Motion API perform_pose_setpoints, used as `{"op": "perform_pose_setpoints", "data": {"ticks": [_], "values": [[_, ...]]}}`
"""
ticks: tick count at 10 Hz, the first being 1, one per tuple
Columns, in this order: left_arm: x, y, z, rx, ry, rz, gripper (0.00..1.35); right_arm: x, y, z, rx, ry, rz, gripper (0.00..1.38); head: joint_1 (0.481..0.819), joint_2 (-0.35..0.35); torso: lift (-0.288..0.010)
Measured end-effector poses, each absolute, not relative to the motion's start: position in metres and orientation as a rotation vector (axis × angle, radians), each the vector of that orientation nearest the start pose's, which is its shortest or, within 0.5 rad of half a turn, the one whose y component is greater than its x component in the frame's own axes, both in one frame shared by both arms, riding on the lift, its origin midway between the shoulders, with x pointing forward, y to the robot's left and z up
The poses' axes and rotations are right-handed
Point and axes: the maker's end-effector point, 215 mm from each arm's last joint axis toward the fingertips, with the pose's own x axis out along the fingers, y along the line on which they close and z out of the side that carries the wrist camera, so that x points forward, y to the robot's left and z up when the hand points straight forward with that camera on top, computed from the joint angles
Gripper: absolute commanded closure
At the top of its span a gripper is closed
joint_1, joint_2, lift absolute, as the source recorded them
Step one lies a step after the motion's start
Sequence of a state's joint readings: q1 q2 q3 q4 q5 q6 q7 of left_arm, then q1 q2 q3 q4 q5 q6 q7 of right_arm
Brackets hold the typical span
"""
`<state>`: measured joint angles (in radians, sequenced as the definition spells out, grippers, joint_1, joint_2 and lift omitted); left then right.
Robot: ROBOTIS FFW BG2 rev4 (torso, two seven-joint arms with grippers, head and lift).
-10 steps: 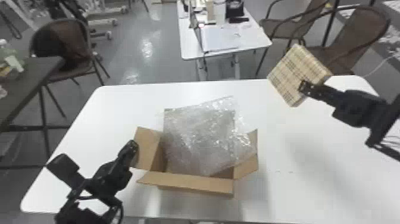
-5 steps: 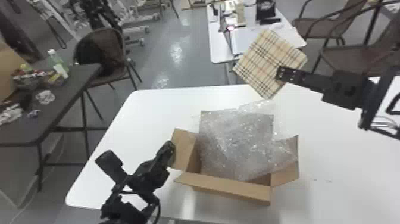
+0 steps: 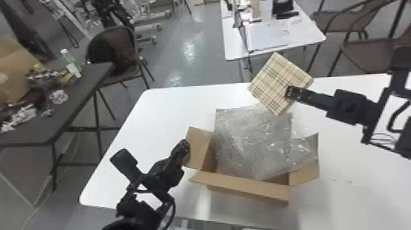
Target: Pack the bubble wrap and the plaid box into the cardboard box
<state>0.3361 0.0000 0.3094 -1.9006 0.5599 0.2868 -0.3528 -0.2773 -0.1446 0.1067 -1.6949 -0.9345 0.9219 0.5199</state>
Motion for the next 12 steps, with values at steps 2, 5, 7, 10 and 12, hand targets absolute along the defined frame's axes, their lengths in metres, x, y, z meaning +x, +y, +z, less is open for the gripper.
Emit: {"op": "perform_pose_setpoints", "data": {"ticks": [2, 5, 7, 10, 12], "values": [[0.476, 0.298, -0.373, -0.519, 0.114, -0.128, 1.16, 0.522, 0.013, -0.266, 0.786, 0.462, 1.058, 1.28, 0.695, 0.333, -0.119], [0.476, 0.298, -0.373, -0.519, 0.114, -0.127, 1.16, 0.513, 0.019, -0.293, 0.836, 0.546, 1.035, 0.71, 0.695, 0.342, -0.119], [0.476, 0.297, -0.374, -0.52, 0.116, -0.129, 1.16, 0.503, 0.027, -0.303, 0.875, 0.605, 1.051, 0.08, 0.695, 0.35, -0.119], [0.476, 0.295, -0.375, -0.52, 0.12, -0.133, 1.16, 0.482, 0.04, -0.31, 0.875, 0.708, 1.102, 0.15, 0.695, 0.35, -0.119], [0.477, 0.294, -0.375, -0.52, 0.121, -0.134, 1.16, 0.473, 0.044, -0.301, 0.89, 0.719, 1.148, 0.15, 0.695, 0.35, -0.119]]}}
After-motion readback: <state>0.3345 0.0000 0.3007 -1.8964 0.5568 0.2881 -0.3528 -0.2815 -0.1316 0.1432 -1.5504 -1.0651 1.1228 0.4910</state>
